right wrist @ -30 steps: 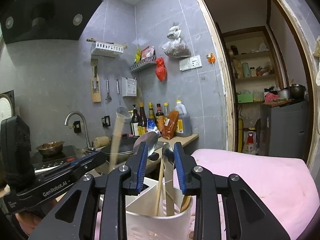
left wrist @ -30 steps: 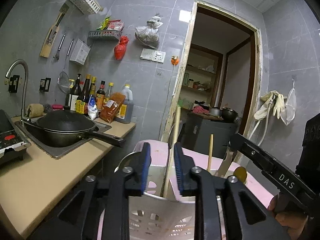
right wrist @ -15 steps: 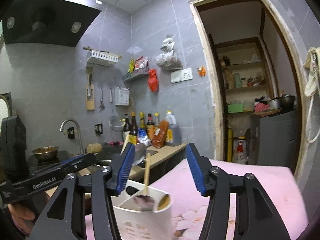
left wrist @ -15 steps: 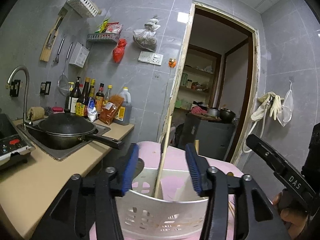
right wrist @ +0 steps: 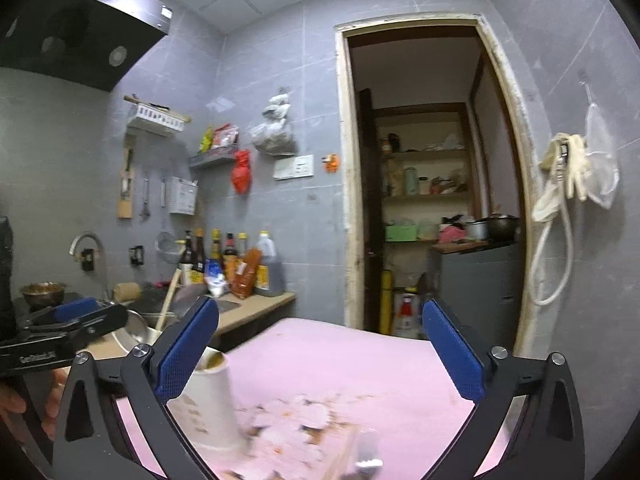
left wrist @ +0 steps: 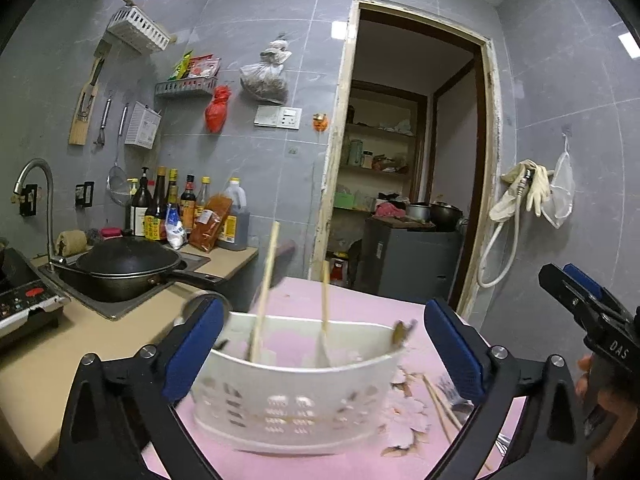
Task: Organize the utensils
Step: 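Move left tool to another chopstick while right tool moves to a silver spoon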
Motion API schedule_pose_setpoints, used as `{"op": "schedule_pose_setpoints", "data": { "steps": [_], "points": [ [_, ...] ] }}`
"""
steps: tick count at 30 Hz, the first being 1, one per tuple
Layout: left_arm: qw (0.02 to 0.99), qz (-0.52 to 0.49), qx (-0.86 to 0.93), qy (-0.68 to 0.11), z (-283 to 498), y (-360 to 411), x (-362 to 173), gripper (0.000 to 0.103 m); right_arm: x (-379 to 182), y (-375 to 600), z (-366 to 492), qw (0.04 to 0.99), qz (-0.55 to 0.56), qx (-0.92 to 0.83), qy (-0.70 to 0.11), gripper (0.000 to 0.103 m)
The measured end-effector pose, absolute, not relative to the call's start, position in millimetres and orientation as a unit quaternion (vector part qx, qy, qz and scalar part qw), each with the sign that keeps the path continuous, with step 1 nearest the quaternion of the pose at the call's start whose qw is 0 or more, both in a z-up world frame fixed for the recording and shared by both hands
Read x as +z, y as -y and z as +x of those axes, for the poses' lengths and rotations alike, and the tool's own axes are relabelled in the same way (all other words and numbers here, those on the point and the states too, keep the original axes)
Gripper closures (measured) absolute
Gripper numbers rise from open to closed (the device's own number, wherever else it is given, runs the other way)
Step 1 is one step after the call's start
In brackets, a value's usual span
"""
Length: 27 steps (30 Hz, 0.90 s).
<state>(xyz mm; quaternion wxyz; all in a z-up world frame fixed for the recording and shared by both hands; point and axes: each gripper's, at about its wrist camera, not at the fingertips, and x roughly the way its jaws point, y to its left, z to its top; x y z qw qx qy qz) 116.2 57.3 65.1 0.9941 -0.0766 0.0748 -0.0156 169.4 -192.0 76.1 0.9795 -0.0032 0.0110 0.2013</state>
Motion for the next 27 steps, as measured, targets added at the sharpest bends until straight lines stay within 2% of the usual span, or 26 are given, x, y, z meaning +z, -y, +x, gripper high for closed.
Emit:
{"op": "schedule_pose_setpoints", "data": {
  "steps": [9, 18, 24, 27],
  "points": [
    [0.987, -0.046, -0.079, -0.134, 123, -10, 51, 0.004, 60, 237, 162, 0.985, -0.039, 0.16, -0.048, 0.0],
    [0.967, -0.018, -0.126, -0.221, 143, 29, 28, 0.004, 24, 264, 165, 0.974, -0.056, 0.158, -0.151, 0.0],
    [0.953, 0.008, -0.132, -0.274, 160, 47, 15, 0.005, 7, 266, 172, 0.961, -0.055, 0.176, -0.205, 0.009],
    [0.944, 0.017, -0.14, -0.298, 168, 52, 7, 0.009, -1, 265, 179, 0.953, -0.056, 0.184, -0.233, 0.018]
  ]
}}
